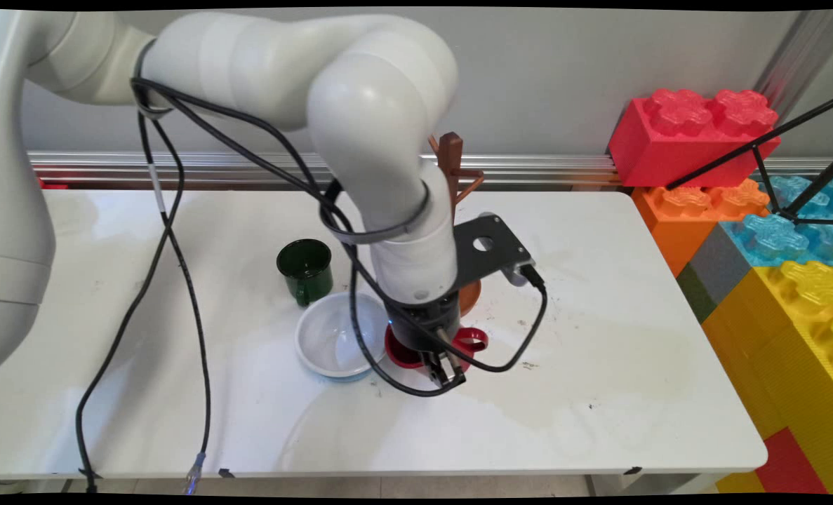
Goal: Place the picked object on the table
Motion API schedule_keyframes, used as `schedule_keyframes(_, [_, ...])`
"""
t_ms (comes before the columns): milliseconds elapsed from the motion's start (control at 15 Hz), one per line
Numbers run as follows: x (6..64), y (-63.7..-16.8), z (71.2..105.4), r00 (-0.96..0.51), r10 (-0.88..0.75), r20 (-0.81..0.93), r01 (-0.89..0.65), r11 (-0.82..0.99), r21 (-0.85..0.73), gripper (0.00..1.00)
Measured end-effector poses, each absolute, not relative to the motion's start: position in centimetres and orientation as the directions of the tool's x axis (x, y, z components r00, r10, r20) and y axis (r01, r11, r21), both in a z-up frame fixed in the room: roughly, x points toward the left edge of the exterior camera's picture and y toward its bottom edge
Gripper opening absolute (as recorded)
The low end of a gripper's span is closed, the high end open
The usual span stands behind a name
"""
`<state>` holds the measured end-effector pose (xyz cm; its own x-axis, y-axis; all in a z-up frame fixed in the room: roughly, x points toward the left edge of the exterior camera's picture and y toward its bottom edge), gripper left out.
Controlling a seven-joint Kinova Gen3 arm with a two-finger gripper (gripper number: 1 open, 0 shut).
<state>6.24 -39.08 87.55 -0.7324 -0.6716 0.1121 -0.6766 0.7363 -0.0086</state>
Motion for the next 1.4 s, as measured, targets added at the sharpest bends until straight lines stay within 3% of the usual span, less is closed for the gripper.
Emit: schedule_keyframes(1400, [0.7,-42.9,82.9,-0.645,-0.764,-0.016,-0.764,0.645,0.002,0.00])
